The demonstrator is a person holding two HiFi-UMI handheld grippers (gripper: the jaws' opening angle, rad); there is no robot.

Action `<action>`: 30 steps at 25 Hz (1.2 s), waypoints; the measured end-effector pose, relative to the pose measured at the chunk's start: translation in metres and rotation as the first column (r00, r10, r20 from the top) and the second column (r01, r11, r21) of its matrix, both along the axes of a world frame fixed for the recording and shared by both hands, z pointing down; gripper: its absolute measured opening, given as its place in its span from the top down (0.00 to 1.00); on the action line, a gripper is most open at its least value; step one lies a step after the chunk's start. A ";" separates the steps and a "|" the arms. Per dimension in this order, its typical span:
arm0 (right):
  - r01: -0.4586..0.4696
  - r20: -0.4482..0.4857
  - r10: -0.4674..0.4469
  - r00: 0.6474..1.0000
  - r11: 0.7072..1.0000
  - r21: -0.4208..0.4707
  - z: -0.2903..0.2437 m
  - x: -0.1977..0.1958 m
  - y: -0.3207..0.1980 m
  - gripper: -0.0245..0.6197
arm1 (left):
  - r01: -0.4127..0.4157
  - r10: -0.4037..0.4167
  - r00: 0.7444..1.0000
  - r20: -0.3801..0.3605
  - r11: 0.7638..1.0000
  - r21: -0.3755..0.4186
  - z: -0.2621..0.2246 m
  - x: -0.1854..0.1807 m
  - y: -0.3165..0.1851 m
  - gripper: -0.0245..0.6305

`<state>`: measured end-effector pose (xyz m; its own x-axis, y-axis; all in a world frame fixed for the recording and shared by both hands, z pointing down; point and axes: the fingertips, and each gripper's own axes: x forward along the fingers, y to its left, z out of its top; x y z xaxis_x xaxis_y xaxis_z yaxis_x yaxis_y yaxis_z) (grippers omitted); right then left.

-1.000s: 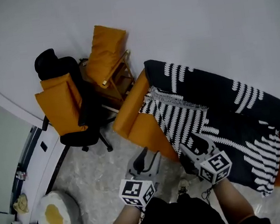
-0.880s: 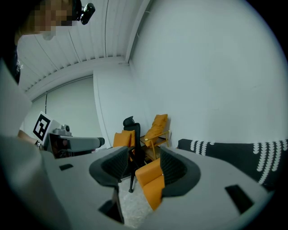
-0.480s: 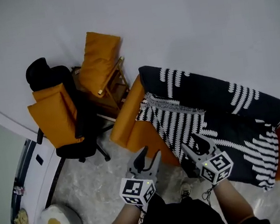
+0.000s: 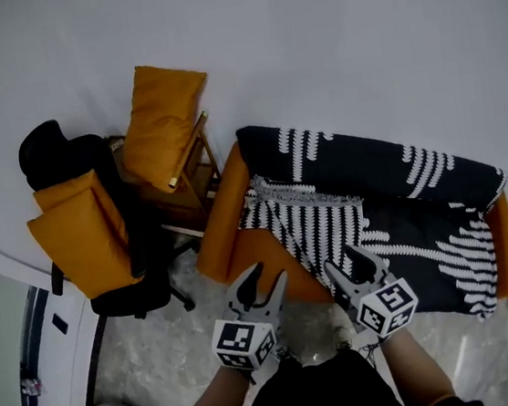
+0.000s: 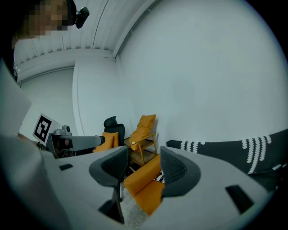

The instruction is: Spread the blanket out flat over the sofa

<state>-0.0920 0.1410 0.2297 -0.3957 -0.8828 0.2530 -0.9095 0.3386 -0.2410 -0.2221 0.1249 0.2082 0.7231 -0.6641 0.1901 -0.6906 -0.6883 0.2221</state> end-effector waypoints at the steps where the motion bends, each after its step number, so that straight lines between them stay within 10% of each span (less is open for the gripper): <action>1: -0.012 -0.004 0.012 1.000 1.000 -0.005 0.002 -0.004 0.000 0.61 | -0.011 0.011 1.000 -0.002 1.000 -0.003 0.002 -0.003 -0.003 0.70; 30: -0.137 0.063 0.151 0.987 0.973 -0.183 0.118 0.153 -0.086 0.61 | -0.101 0.106 0.994 0.033 0.986 -0.131 0.073 0.138 -0.084 0.70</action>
<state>0.0612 0.0546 0.3476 -0.2917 -0.8755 0.3852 -0.9224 0.1510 -0.3554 -0.0842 0.0413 0.2811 0.7766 -0.5543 0.2995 -0.6274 -0.7239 0.2871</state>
